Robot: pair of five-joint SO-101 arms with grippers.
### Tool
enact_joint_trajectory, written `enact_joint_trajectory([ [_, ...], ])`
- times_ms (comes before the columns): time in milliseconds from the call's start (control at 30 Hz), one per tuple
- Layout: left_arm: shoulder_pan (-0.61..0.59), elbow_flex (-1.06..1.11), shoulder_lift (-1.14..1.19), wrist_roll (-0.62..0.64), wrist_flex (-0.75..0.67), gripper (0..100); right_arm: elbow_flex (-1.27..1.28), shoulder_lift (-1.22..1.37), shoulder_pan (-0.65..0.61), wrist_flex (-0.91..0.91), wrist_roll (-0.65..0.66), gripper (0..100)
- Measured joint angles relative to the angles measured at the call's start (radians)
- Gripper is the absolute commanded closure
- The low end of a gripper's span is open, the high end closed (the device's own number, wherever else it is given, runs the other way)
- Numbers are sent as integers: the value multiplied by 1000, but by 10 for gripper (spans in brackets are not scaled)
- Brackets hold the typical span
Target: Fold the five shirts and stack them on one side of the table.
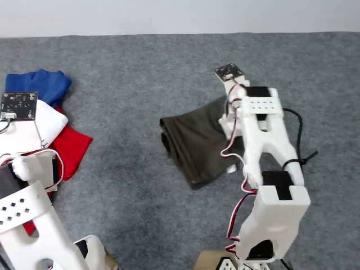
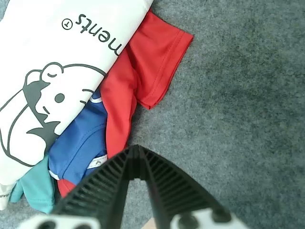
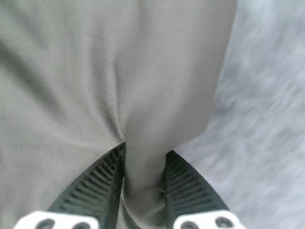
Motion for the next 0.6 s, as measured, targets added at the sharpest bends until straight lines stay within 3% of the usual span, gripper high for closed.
enact_joint_trajectory([
  [300, 0, 0, 0, 0, 0, 996, 0, 3, 51, -178, 417, 990],
  [367, 0, 0, 0, 0, 0, 996, -28, 31, 51, -183, 460, 973],
  [467, 0, 0, 0, 0, 0, 996, -66, 52, 51, -176, 488, 863],
  [600, 0, 0, 0, 0, 0, 996, -115, 52, 60, -92, 471, 797],
])
